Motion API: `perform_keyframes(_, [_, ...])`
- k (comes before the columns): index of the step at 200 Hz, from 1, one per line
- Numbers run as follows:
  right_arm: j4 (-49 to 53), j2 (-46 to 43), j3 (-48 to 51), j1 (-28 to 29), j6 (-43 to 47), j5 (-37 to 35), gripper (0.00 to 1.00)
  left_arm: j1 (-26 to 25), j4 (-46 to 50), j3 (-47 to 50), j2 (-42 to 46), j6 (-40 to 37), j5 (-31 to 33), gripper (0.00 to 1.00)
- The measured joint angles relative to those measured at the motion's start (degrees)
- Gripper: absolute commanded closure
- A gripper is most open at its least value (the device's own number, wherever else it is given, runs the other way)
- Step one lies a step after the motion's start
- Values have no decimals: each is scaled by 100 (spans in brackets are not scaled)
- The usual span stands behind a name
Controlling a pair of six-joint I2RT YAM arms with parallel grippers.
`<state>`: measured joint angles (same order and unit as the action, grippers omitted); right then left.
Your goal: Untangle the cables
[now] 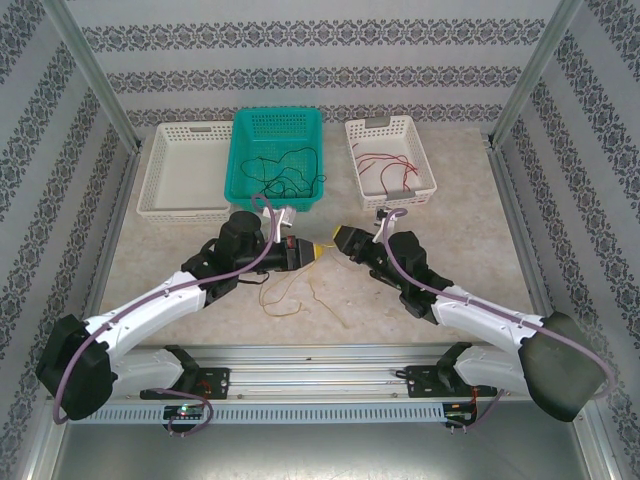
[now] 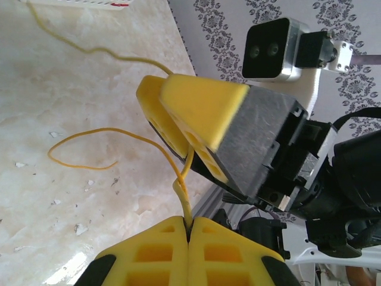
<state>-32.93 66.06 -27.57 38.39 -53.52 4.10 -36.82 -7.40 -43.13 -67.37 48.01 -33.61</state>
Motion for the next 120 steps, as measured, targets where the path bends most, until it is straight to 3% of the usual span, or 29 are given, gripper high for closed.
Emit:
perform_keyframes(15, [-39, 20, 0, -2, -83, -22, 64, 0, -63, 42, 26, -4, 7, 100])
perform_keyframes(48, [-155, 57, 0, 0, -245, -26, 100, -48, -107, 96, 118, -35, 11, 100])
perform_keyframes(77, [-203, -22, 4, -17, -321, -85, 100, -70, -201, 160, 116, -44, -42, 100])
perform_keyframes(88, [-199, -138, 37, -44, -321, -101, 100, -70, -243, 192, 122, -44, -63, 92])
perform_keyframes(107, [-103, -461, 87, -120, -315, -103, 100, -70, -278, 262, 138, -118, -94, 65])
perform_keyframes(120, [-4, -678, 87, -269, -310, -155, 100, -70, -293, 356, 216, -127, -155, 58])
